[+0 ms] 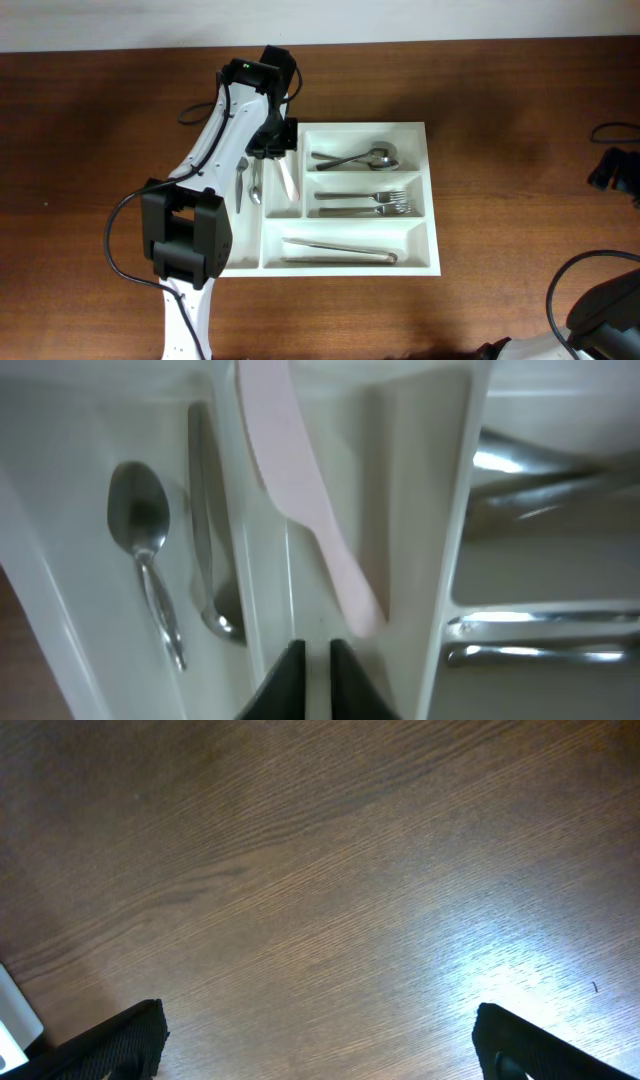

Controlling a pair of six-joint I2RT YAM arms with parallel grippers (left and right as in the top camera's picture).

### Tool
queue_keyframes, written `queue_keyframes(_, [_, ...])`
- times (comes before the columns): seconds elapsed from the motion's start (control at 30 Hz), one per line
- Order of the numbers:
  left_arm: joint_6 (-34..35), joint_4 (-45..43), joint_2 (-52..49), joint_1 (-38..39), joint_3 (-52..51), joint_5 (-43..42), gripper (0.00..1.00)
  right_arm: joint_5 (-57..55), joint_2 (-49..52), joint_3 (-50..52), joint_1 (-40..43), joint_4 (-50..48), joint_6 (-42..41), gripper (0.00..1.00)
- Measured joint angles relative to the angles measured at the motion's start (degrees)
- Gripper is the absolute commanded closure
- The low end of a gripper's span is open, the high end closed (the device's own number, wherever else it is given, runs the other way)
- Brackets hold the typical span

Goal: Pack container
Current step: 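Lower the knife blade-down into the narrow second compartment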

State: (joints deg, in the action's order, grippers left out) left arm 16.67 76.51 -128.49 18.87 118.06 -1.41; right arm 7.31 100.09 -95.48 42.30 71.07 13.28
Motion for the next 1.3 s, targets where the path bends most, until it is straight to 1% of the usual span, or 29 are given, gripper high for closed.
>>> queue_keyframes(0.1, [0.57, -1.86, 0.00, 0.00, 0.00, 0.13, 0.48, 0.02, 0.00, 0.00, 0.00, 0.00, -0.04, 0.01])
queue_keyframes(0.17, [0.68, -3.04, 0.00, 0.00, 0.00, 0.35, 0.24, 0.00, 0.00, 0.00, 0.00, -0.02, -0.02, 0.01])
queue_keyframes(0.2, [0.35, -3.58, 0.00, 0.00, 0.00, 0.44, 0.17, 0.02, 0.00, 0.00, 0.00, -0.02, -0.02, 0.01])
queue_keyframes(0.23, [0.50, -4.31, 0.00, 0.00, 0.00, 0.59, 0.14, 0.00, 0.00, 0.00, 0.00, 0.00, -0.02, 0.01])
queue_keyframes(0.27, [0.76, -5.27, 0.00, -0.02, 0.00, 0.81, 0.07, 0.00, 0.00, 0.00, 0.00, -0.02, 0.00, 0.01])
queue_keyframes(0.3, [0.68, -6.21, 0.00, -0.04, -0.02, 1.05, 0.03, 0.00, 0.00, 0.00, 0.00, -0.02, -0.02, 0.01])
queue_keyframes(0.33, [0.70, -7.08, 0.00, -0.11, -0.02, 1.33, 0.01, 0.02, 0.00, 0.00, 0.00, -0.02, 0.00, 0.01])
queue_keyframes(0.63, [0.66, -13.60, 0.00, -1.95, -0.02, 2.36, 0.01, 0.00, 0.00, 0.00, 0.00, 0.00, 0.00, 0.01])
queue_keyframes(0.77, [0.66, -14.27, 0.00, -2.75, -0.02, 2.54, 0.00, 0.00, 0.00, 0.00, 0.00, 0.00, 0.00, 0.01])
queue_keyframes(0.8, [0.66, -14.45, 0.00, -2.84, -0.02, 2.56, 0.08, 0.00, 0.00, 0.00, 0.00, 0.00, 0.00, 0.01])
queue_keyframes(0.83, [0.66, -14.84, 0.00, -2.84, -0.02, 2.62, 0.22, 0.00, 0.00, 0.00, 0.00, -0.02, 0.00, 0.01])
queue_keyframes(0.87, [0.74, -15.78, 0.00, -2.84, -0.02, 3.02, 0.30, 0.02, 0.00, 0.00, 0.00, 0.00, -0.02, 0.01])
queue_keyframes(0.9, [0.98, -16.15, 0.00, -2.84, -0.02, 3.23, 0.42, 0.00, 0.00, 0.00, 0.00, -0.02, -0.02, 0.01])
queue_keyframes(1.0, [0.63, -18.45, 0.00, -2.78, -0.02, 4.76, 0.75, 0.00, 0.00, 0.00, 0.00, -0.02, -0.02, 0.01])
queue_keyframes(1.03, [0.66, -18.95, 0.00, -2.78, -0.02, 5.31, 0.83, 0.00, 0.00, 0.00, 0.00, -0.02, -0.02, 0.01])
queue_keyframes(1.1, [0.57, -19.52, 0.00, -2.78, -0.02, 6.64, 0.92, 0.00, 0.00, 0.00, 0.00, 0.00, 0.00, 0.01])
queue_keyframes(1.3, [0.87, -20.24, 0.00, -2.95, -0.02, 10.54, 0.96, 0.00, 0.00, 0.00, 0.00, 0.00, -0.02, 0.01])
